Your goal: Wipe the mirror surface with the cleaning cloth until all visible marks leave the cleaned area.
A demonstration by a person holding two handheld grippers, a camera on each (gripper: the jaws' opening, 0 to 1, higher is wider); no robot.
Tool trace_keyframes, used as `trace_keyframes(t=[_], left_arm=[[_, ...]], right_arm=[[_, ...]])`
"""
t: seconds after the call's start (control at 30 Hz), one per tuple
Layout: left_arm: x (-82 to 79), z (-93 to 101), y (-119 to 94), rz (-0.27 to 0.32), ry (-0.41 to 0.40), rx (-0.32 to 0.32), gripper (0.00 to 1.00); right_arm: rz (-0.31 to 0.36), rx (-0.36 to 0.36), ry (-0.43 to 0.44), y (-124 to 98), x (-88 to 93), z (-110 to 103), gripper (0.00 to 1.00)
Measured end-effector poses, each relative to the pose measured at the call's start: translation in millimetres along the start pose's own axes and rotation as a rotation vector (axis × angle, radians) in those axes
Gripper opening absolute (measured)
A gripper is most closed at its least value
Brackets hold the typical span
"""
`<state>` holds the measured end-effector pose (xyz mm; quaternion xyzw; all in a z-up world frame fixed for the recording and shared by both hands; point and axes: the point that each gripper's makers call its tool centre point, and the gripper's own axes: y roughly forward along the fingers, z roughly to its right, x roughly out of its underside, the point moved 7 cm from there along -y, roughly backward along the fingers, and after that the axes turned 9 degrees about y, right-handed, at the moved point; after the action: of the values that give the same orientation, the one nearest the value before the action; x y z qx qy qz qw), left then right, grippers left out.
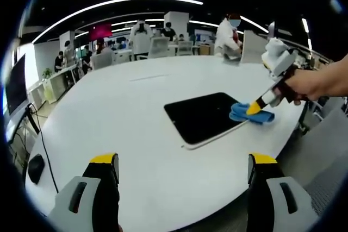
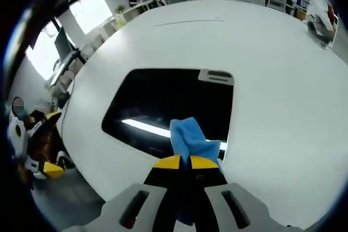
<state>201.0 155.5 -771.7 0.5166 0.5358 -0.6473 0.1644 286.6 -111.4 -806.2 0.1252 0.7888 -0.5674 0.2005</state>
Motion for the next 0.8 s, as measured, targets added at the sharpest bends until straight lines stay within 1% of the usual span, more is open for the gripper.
trace_keyframes(t=[0.4,0.8], left_arm=[[0.1,1.3,-0.2,0.0,0.003,0.006,0.99],[0.1,0.8,-0.1,0.002,0.002,0.005,0.99]], right_arm=[[-0.013,-0.011,-0.049,7.0,-4.0,-20.0,0.0],[-0.019,-0.026,-0.07,16.1,-8.6,-39.0,0.0]])
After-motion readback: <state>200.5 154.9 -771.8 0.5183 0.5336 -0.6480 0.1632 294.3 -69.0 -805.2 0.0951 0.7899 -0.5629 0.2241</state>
